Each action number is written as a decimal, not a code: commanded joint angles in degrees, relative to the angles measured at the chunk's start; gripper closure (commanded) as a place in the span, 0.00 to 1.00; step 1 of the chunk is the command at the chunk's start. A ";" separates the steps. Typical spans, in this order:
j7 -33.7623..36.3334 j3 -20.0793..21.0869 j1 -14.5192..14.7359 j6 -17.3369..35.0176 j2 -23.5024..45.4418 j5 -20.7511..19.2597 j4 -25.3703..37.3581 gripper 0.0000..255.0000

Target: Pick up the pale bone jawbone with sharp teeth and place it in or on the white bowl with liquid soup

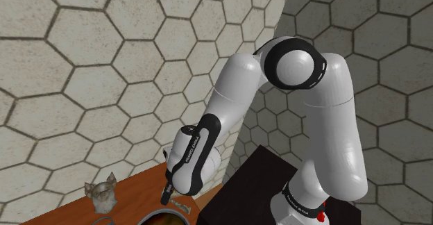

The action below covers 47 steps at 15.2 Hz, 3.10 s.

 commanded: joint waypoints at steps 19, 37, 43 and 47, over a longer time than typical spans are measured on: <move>0.22 -0.06 0.16 -0.79 -1.40 0.12 -0.58 1.00; 4.52 -3.05 3.04 -13.74 -19.10 -1.31 -5.34 1.00; 6.47 -3.91 3.53 -18.55 -24.56 -2.85 -5.99 1.00; 7.68 -4.26 3.61 -21.85 -28.01 -3.86 -6.12 1.00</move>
